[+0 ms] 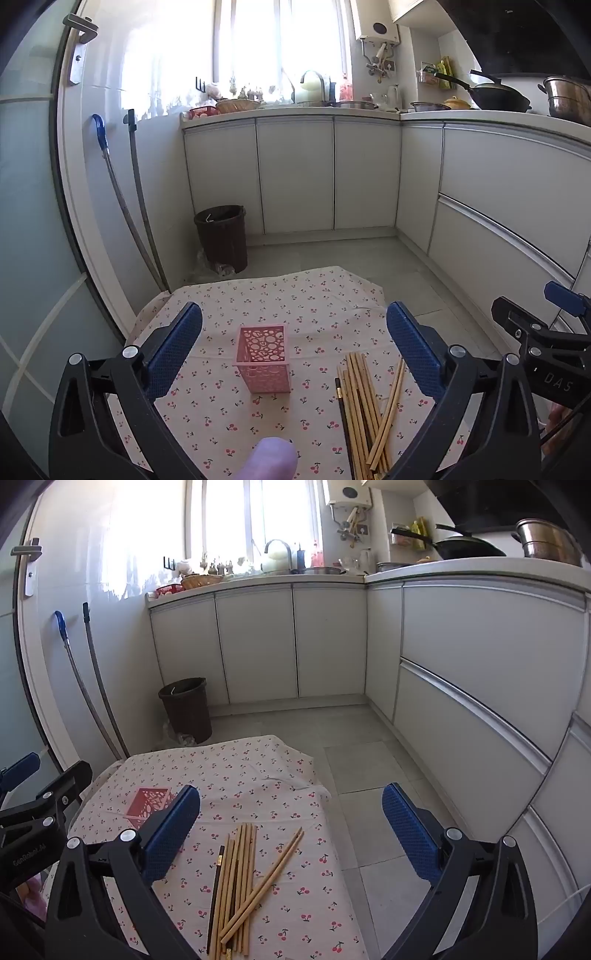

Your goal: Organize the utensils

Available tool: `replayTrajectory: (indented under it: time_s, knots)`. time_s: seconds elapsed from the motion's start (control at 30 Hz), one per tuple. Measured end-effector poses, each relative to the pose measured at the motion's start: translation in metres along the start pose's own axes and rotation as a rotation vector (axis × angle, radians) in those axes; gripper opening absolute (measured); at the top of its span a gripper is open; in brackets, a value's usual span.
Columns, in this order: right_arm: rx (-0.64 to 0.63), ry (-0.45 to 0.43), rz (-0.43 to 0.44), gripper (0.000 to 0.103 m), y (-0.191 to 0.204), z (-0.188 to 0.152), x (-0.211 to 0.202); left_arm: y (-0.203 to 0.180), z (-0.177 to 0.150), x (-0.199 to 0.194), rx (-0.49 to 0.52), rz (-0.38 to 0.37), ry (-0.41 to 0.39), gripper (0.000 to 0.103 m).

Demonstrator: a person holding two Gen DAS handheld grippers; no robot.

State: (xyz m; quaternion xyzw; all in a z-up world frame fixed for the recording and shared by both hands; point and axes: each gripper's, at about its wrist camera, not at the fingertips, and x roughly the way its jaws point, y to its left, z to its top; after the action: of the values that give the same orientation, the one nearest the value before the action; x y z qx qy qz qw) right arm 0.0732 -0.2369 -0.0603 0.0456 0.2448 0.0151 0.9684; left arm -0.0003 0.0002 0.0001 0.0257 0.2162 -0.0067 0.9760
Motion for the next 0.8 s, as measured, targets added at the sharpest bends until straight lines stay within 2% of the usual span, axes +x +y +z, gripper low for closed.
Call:
replayTrajectory:
  time_s: [0.5,0.8]
  knots:
    - [0.011,0.000,-0.010,0.096,0.0037,-0.0086,0.0006,-0.0027,-0.0049,0.0055,0.010,0.003,0.019,0.096]
    - [0.018,0.015,-0.002,0.096,-0.0028,-0.0023,0.0041,-0.0006,-0.0061,0.0059,0.005,0.007,0.024,0.096]
